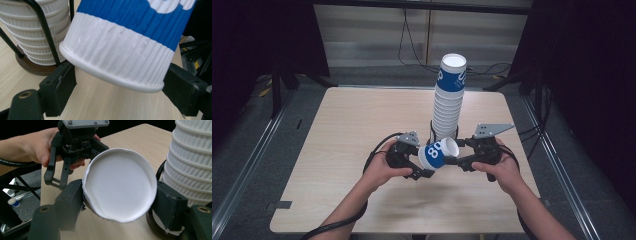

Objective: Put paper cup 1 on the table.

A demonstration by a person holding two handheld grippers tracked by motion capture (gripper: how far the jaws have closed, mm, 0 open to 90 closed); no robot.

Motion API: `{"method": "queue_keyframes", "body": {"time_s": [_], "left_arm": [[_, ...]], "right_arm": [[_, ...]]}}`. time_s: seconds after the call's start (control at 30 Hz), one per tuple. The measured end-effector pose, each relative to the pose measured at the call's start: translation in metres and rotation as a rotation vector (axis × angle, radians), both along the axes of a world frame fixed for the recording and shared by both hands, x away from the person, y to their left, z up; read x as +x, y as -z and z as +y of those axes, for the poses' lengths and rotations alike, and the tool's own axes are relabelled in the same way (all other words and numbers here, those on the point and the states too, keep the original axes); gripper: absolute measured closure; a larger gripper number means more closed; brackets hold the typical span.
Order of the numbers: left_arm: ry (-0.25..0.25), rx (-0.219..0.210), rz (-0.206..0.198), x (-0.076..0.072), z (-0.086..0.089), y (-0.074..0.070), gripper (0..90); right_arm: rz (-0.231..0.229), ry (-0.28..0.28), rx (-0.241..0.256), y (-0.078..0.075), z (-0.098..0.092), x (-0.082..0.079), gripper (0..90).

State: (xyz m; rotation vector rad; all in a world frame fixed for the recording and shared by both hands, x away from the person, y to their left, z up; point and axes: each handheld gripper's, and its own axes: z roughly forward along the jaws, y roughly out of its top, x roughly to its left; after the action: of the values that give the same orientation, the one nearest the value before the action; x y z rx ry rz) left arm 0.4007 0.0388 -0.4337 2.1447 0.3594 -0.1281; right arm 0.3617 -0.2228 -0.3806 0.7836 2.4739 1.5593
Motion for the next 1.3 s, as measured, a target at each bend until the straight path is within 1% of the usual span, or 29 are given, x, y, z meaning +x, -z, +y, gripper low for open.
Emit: {"method": "queue_keyframes", "body": {"time_s": [0.03, 0.1, 0.17, 0.27, 0.33, 0.37, 0.4, 0.43, 0.5, 0.57, 0.7, 0.87, 0.93, 1.03, 1.07, 1.13, 1.2, 1.27, 1.3], "left_arm": [[-0.008, 0.003, -0.004, 0.000, 0.000, 0.001, 15.8], [-0.004, -0.006, -0.001, 0.001, 0.000, 0.002, 15.7], [0.002, -0.005, -0.001, 0.000, 0.001, 0.002, 15.4], [0.005, -0.015, -0.014, 0.000, 0.002, 0.002, 15.2], [0.003, -0.012, -0.034, 0.000, 0.004, 0.002, 15.1], [0.004, -0.009, -0.037, 0.000, 0.005, 0.001, 15.0], [0.005, -0.012, -0.039, 0.000, 0.006, 0.000, 14.9], [0.002, -0.016, -0.054, 0.000, 0.006, 0.000, 14.8], [0.004, -0.028, -0.059, 0.000, 0.008, -0.002, 14.7], [0.006, -0.010, -0.072, 0.001, 0.008, -0.004, 14.4], [0.012, 0.002, -0.085, 0.001, 0.008, -0.004, 13.8], [0.009, 0.000, -0.079, 0.002, 0.008, -0.003, 12.0], [0.008, 0.007, -0.079, 0.003, 0.008, -0.004, 11.7], [0.012, 0.025, -0.094, 0.003, 0.008, -0.005, 8.6], [0.022, 0.031, -0.105, 0.003, 0.007, -0.006, 8.0], [0.033, 0.046, -0.130, 0.002, 0.006, -0.007, 8.5], [0.046, 0.052, -0.134, 0.001, 0.005, -0.007, 9.3], [0.061, 0.055, -0.149, 0.001, 0.004, -0.008, 10.9], [0.059, 0.051, -0.154, 0.001, 0.004, -0.008, 11.3]], "right_arm": [[0.001, -0.003, 0.000, 0.000, 0.000, 0.000, 28.7], [0.002, -0.003, 0.002, 0.000, 0.001, -0.001, 28.7], [0.002, -0.009, 0.004, 0.001, 0.001, -0.001, 28.8], [0.006, -0.016, 0.003, 0.001, 0.002, 0.000, 28.8], [0.011, -0.016, 0.003, 0.001, 0.002, 0.000, 28.8], [0.011, -0.016, 0.003, 0.002, 0.002, -0.001, 28.9], [0.015, -0.018, 0.005, 0.002, 0.002, -0.001, 28.9], [0.016, -0.019, 0.006, 0.002, 0.002, -0.001, 28.9], [0.021, -0.022, 0.007, 0.003, 0.001, -0.001, 29.0], [0.027, -0.024, 0.002, 0.004, 0.002, -0.001, 29.1], [0.031, -0.024, -0.001, 0.005, 0.004, 0.000, 29.1], [0.037, -0.033, -0.005, 0.005, 0.003, 0.000, 29.2], [0.037, -0.031, -0.012, 0.004, 0.004, 0.001, 29.2], [0.045, -0.039, -0.017, 0.004, 0.004, 0.001, 29.3], [0.050, -0.038, -0.017, 0.004, 0.004, 0.001, 29.3], [0.058, -0.042, -0.022, 0.004, 0.005, 0.001, 29.3], [0.060, -0.044, -0.029, 0.005, 0.006, 0.001, 29.3], [0.063, -0.042, -0.029, 0.005, 0.006, 0.002, 29.2], [0.070, -0.044, -0.026, 0.005, 0.006, 0.002, 29.3]]}}
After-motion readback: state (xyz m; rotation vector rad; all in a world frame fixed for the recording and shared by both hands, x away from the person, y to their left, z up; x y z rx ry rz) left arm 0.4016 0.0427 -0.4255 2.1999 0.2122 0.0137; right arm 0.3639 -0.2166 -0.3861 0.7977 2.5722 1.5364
